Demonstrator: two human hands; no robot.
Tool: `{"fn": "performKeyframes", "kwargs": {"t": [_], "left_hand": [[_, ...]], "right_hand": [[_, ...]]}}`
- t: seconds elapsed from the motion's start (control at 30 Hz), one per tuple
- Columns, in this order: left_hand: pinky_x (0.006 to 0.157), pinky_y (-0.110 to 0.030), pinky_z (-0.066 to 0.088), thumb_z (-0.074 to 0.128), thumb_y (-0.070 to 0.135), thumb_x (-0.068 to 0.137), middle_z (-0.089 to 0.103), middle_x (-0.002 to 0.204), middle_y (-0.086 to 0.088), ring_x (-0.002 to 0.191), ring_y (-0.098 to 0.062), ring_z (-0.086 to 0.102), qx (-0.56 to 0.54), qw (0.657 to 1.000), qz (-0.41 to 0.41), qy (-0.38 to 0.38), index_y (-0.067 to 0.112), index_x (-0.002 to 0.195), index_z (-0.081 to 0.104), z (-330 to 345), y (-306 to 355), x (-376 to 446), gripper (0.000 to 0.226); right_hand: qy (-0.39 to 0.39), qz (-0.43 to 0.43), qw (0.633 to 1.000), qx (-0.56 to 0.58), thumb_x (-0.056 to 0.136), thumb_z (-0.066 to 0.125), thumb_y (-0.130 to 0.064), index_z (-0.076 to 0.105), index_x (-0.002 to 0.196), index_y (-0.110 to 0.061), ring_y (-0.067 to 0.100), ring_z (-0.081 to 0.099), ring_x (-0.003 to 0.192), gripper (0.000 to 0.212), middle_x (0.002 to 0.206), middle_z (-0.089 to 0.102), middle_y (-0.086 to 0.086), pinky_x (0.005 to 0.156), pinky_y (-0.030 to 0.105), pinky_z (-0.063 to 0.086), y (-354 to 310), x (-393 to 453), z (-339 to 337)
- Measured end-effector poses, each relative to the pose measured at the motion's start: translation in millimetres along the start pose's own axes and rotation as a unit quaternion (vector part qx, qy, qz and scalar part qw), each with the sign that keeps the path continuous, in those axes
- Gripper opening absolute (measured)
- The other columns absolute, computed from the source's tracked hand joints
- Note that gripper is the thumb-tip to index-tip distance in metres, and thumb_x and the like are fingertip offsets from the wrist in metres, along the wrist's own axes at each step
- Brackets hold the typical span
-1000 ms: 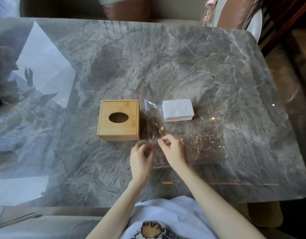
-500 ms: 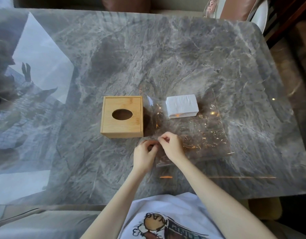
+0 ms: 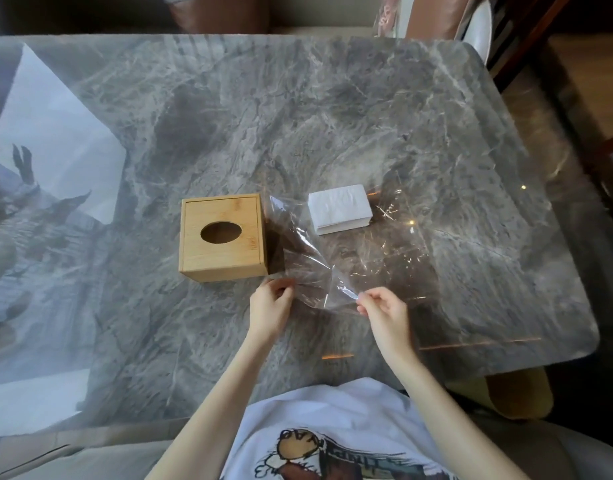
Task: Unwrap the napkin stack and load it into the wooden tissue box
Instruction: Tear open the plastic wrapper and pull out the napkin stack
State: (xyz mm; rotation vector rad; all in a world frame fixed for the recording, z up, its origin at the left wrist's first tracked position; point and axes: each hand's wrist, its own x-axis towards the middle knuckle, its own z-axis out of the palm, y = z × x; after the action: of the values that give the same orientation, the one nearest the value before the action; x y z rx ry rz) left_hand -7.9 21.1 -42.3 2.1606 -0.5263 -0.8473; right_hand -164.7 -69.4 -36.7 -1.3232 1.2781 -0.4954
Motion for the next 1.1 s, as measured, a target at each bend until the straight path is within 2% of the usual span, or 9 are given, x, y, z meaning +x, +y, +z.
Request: {"fn": "performKeyframes", "kwargs": {"t": [0.13,0.3,0.43,0.5,0.6,0.77,0.87,1.0,1.1], "left_hand": [[0.084,-0.027,0.042,0.056,0.016,0.084,0.06,0.112,-0.015,0.104,-0.028,0.056,0.095,0.995,0.039,0.018,0.012,0.106,0.068,2.8,5.0,-5.4,0.025],[0.087,-0.039,0.046,0.055,0.031,0.086,0.064,0.108,-0.01,0.103,-0.031,0.052,0.215,0.952,0.216,-0.019,0.014,0.104,0.069,14.7,15.9,-12.0,0.029],[0.095,-0.045,0.044,0.029,0.045,0.084,0.059,0.124,-0.008,0.118,-0.031,0.047,0.252,0.935,0.23,-0.097,0.013,0.116,0.059,31.8,15.7,-19.5,0.054],[0.092,-0.046,0.047,0.033,0.039,0.084,0.062,0.122,-0.008,0.116,-0.031,0.05,0.256,0.932,0.241,-0.091,0.013,0.116,0.058,35.5,11.6,-21.6,0.048],[0.093,-0.037,0.047,0.044,0.036,0.081,0.065,0.116,-0.005,0.114,-0.024,0.05,0.258,0.923,0.277,-0.071,0.02,0.108,0.056,34.9,7.4,-17.7,0.034],[0.106,-0.045,0.038,0.055,0.024,0.079,0.052,0.136,-0.006,0.133,-0.026,0.039,0.26,0.918,0.278,-0.113,0.016,0.123,0.05,34.8,10.6,-9.0,0.045],[0.116,-0.04,0.024,0.061,0.028,0.079,0.038,0.147,-0.011,0.141,-0.026,0.026,0.257,0.918,0.277,-0.117,0.01,0.129,0.045,34.7,14.9,2.3,0.056],[0.116,-0.028,0.004,0.05,0.045,0.085,0.011,0.158,-0.001,0.145,-0.014,0.004,0.27,0.909,0.241,-0.207,0.016,0.143,0.024,31.1,15.3,15.5,0.071],[0.115,-0.029,-0.003,0.039,0.05,0.091,0.005,0.158,0.002,0.145,-0.011,-0.003,0.252,0.917,0.207,-0.229,0.02,0.146,0.015,32.2,14.0,18.8,0.068]], "right_hand": [[-0.031,-0.003,0.999,-0.03,0.082,0.058,-0.004,0.056,0.063,-0.018,-0.002,0.052,0.058,0.024,0.063,0.057,-0.002,0.059,0.009,0.04,11.1,-4.2,4.0],[-0.05,-0.019,0.997,-0.055,0.08,0.059,-0.002,0.056,0.063,-0.02,-0.007,0.051,0.057,0.026,0.064,0.057,-0.004,0.061,0.008,0.041,16.7,-1.4,5.7],[-0.061,-0.012,0.996,-0.058,0.077,0.061,-0.007,0.057,0.073,-0.025,0.006,0.057,0.069,0.019,0.071,0.06,-0.003,0.066,0.015,0.045,12.6,7.5,6.1],[-0.036,0.021,0.999,-0.032,0.072,0.059,-0.026,0.055,0.074,-0.028,0.021,0.061,0.076,0.005,0.073,0.061,0.0,0.073,0.031,0.049,2.5,19.4,13.9],[-0.011,0.03,0.998,-0.047,0.069,0.057,-0.046,0.052,0.069,-0.023,0.025,0.059,0.068,0.024,0.065,0.059,0.0,0.074,0.043,0.05,-11.6,41.3,27.2],[-0.041,0.019,0.962,-0.269,0.079,0.061,-0.025,0.053,0.061,-0.015,0.032,0.065,0.072,0.022,0.07,0.068,0.015,0.071,0.036,0.052,-17.7,64.1,43.3],[-0.042,0.029,0.968,-0.247,0.08,0.059,-0.017,0.049,0.052,-0.019,0.034,0.065,0.069,0.03,0.064,0.066,0.013,0.071,0.04,0.054,-10.3,67.2,43.5],[-0.037,0.025,0.982,-0.181,0.078,0.061,-0.011,0.05,0.051,-0.023,0.025,0.057,0.061,0.032,0.051,0.055,-0.001,0.069,0.034,0.047,-8.4,60.9,31.0],[-0.041,0.04,0.993,-0.104,0.08,0.059,-0.006,0.053,0.055,-0.017,0.013,0.053,0.045,0.027,0.05,0.054,0.004,0.053,0.029,0.047,-13.5,51.0,16.4]]}}
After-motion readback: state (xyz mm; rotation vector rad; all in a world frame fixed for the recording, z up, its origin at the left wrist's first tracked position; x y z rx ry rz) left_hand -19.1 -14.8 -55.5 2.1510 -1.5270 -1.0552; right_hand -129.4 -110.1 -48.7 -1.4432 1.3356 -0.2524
